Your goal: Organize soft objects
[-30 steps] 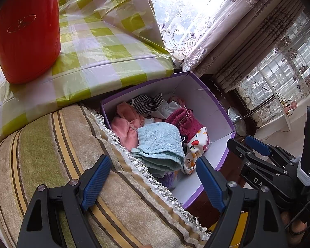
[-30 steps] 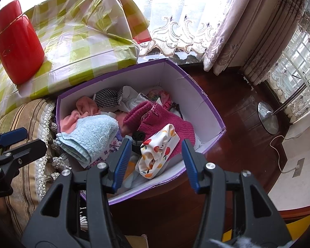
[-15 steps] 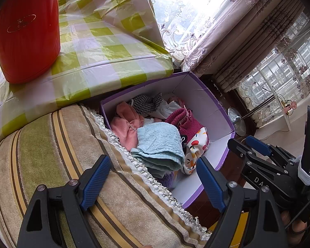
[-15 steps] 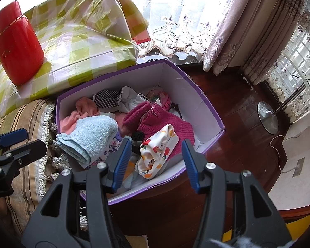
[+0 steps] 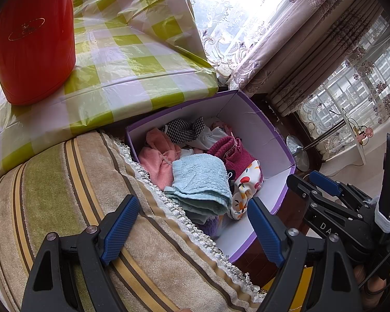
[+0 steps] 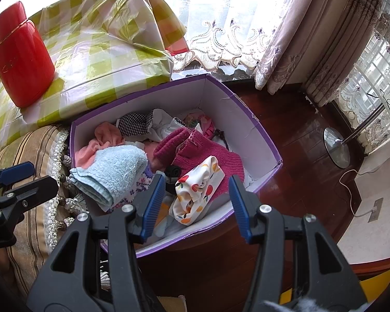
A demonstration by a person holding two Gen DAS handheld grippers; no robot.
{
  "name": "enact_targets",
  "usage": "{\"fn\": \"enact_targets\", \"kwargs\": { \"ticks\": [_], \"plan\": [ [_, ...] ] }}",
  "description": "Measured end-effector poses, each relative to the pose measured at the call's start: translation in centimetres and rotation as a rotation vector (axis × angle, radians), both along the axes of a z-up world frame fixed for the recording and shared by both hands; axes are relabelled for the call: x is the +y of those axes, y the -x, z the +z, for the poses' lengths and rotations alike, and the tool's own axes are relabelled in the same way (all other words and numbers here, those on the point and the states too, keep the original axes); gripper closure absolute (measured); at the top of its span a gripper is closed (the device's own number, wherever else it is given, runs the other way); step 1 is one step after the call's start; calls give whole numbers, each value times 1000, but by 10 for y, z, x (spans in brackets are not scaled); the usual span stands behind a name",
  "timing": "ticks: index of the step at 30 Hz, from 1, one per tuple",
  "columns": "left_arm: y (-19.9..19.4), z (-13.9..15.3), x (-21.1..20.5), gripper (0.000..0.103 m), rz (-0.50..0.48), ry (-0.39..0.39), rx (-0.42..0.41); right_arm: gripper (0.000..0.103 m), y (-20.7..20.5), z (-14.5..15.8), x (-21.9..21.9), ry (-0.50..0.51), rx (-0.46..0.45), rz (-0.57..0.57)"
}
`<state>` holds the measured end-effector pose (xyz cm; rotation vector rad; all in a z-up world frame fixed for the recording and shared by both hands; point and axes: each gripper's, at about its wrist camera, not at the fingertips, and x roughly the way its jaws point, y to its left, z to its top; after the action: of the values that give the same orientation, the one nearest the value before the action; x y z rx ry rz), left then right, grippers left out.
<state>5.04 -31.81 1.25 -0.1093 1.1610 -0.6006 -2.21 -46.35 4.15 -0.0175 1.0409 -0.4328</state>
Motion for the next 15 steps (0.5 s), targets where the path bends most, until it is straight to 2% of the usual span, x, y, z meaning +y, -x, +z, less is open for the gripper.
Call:
{"fn": "enact_targets", "kwargs": {
  "ticks": [15],
  "plan": [
    [0, 0, -1, 15, 1, 1, 0, 48, 1, -1, 0, -1, 3, -6]
  ]
}}
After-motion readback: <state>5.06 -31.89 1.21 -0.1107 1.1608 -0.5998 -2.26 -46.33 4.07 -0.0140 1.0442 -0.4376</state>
